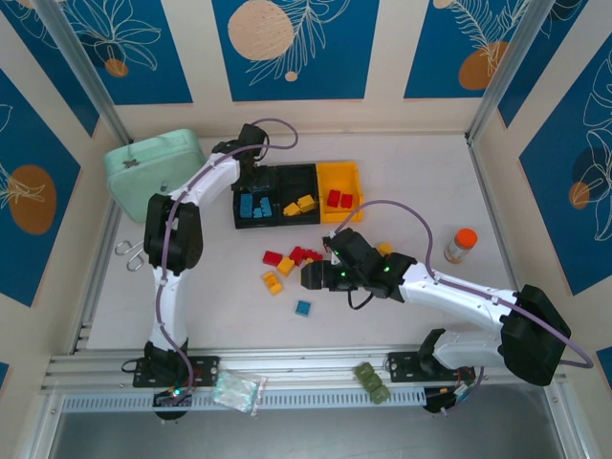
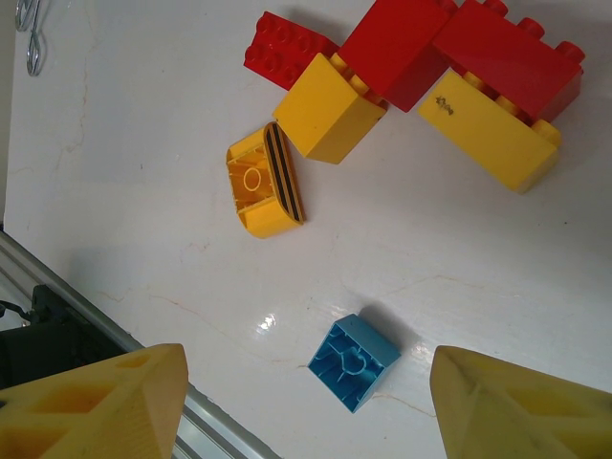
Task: Sort the legos into containers by color
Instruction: Place the lego in the container, then pick up the lego from the middle-right of the table.
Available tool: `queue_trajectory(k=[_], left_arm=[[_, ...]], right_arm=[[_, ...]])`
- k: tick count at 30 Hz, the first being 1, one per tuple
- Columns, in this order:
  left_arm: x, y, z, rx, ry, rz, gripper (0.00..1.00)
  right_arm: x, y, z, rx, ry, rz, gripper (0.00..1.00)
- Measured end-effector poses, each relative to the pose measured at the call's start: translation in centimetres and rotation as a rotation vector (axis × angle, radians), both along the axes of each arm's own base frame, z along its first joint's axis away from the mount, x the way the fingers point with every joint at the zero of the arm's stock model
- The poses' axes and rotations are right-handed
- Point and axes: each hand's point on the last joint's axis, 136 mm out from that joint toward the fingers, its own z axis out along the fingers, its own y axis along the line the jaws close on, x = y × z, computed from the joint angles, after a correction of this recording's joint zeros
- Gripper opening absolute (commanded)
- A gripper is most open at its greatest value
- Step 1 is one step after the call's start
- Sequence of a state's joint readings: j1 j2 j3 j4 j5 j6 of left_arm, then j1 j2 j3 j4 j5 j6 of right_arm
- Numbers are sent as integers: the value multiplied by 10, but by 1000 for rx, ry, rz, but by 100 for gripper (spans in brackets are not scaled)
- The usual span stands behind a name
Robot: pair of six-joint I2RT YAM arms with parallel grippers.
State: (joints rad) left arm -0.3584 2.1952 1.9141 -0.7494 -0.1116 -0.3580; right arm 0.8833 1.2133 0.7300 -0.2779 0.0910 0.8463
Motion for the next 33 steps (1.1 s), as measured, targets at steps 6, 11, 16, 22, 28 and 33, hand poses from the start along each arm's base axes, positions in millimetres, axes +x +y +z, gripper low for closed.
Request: queue_trajectory(k=[6,11,16,22,28,33], left_arm=[[-6,-5,17,-33,-19,-14,72],[-36,-10,55,-99,-54,-53,73],[-90,-18,78,-190,-78,-118,73],[-167,-38,57,-287,-9,-232,73],[-233,-54,39,-386,54,-306,73],[-264,-65,36,-450,57,-337,74]], right_arm=[[2,-3,0,-8,-5,-12,68],[9,-19,-4,-48,12,-62,68],[24,-47,-7,-124,35,-159,68],[44,-104,-18,-228,90,-340,68],[62,-162,-18,-295,138,-504,68],[81,-189,-16,-323,151,-566,69]])
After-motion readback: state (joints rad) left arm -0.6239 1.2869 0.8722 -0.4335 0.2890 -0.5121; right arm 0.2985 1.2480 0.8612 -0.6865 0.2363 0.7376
